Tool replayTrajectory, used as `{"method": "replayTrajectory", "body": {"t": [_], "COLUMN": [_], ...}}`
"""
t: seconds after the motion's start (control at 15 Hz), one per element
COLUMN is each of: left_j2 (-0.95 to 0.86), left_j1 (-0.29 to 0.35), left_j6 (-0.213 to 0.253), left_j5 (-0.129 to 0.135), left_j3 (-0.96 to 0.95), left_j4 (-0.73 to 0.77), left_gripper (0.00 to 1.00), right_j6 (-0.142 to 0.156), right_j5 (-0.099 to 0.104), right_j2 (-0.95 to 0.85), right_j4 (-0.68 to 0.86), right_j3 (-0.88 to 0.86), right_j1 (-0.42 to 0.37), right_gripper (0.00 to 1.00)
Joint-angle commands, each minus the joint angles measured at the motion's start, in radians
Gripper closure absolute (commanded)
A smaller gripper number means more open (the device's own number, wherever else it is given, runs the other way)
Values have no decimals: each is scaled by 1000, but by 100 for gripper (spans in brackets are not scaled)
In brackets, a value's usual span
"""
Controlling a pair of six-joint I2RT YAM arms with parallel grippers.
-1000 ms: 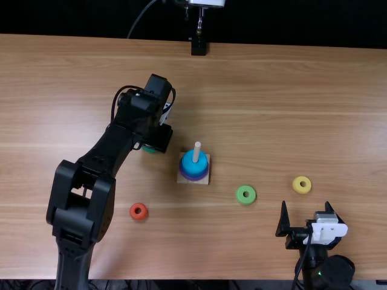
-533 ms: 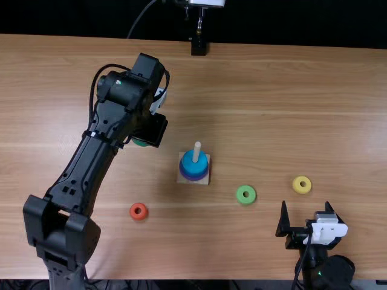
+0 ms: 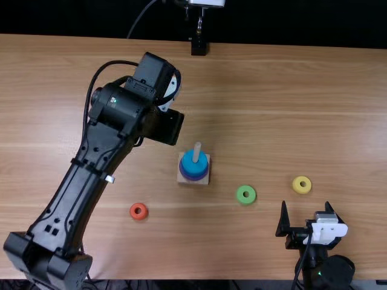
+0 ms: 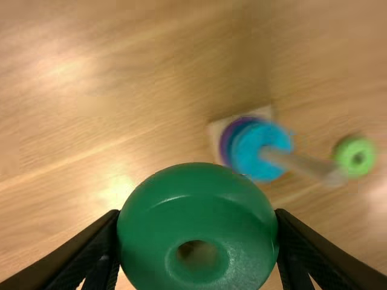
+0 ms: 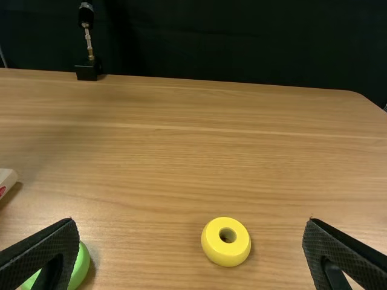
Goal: Build the Hanoi tower: stack the rings onto the peg from bottom to top in this color order: purple, dark blue, light blue, dark green, light green, yellow, orange.
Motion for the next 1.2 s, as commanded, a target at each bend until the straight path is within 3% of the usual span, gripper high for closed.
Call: {"method": "replayTrajectory", "body": {"t": [0.0,0.13,0.67,1.13], "left_j2": [-55,-73,2,94], "left_j1": [-19,-44,-128,-140], "left_j6": [-78,-82,-86,-84], "left_j5": [28,28,28,28], "left_j3": [-57,-119,-77,6], "left_j4": [47,95,71,32], "left_gripper": [100,100,100,100], "right_j6": [-4,-4,-4,-4], "right_j5": [6,6,6,6], "right_j2": [-13,-13,-13,-13], "right_j4": [-74,-74,-74,-74], "right_j3": [-64,-64,-64,-64], "right_j1": [-8,-8,-8,-8], "right_gripper": [0,0,0,0]}}
